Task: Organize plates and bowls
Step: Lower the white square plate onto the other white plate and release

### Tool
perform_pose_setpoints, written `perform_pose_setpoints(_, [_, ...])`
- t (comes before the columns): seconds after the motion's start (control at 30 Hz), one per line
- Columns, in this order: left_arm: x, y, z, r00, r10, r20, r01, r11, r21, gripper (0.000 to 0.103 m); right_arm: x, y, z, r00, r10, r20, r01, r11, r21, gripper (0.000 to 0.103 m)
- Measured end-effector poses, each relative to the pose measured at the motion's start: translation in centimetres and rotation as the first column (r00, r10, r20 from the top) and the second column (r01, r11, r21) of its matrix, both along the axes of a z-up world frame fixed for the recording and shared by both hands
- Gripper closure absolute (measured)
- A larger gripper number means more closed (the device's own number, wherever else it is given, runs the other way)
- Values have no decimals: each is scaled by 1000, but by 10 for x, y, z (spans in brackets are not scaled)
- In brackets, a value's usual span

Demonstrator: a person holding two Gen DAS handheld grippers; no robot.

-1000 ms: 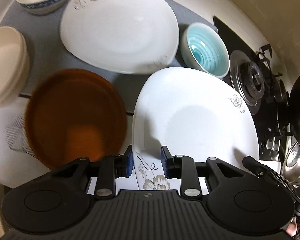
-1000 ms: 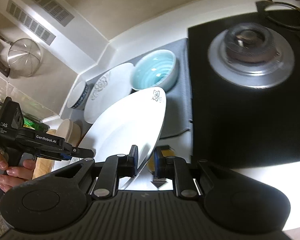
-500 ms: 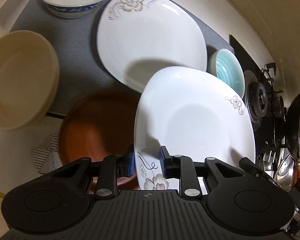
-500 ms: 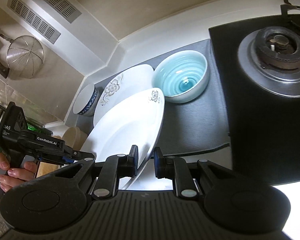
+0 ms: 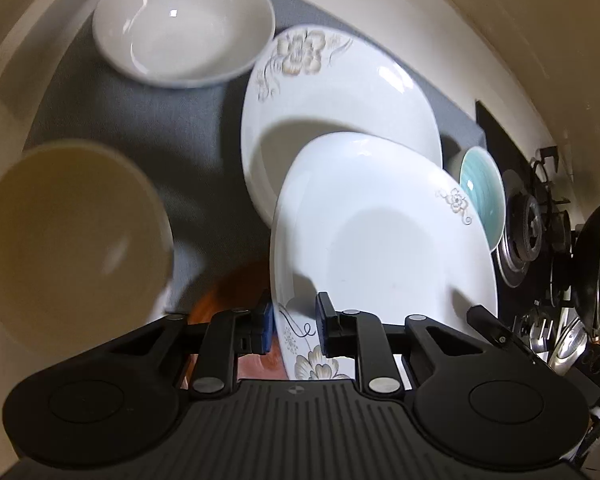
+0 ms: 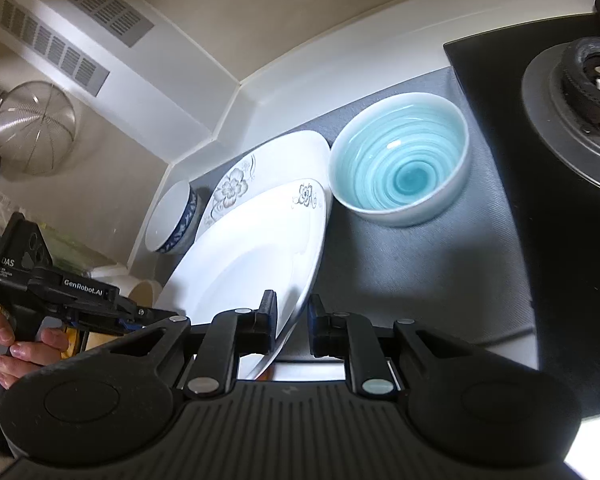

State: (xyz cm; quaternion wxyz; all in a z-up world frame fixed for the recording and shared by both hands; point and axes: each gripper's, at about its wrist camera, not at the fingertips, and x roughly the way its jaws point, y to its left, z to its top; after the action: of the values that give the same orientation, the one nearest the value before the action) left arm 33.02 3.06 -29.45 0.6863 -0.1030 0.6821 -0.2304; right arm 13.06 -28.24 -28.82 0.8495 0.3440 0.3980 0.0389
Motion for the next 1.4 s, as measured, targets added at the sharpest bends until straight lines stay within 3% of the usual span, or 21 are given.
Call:
perform_pose_setpoints(0.37, [28, 26, -11, 999, 3, -49, -9, 994, -113, 91, 20, 4, -13, 997, -71, 6, 70, 995, 69, 87])
perform_pose_setpoints(0.7, [45, 32, -16, 1000, -15, -25, 12, 993, -119, 92, 32, 9, -27, 995, -93, -26, 95, 993, 74, 87])
perform_pose_setpoints(1.03, [68, 23, -22, 999, -34, 36, 37, 996, -76, 89, 63, 27, -21, 997, -60, -52, 54, 992, -117, 88])
perform_pose_setpoints(1.4, [79, 5, -23, 990, -54, 127, 55, 998, -1, 85, 92, 45, -8, 993, -76, -90, 41, 938, -345, 84])
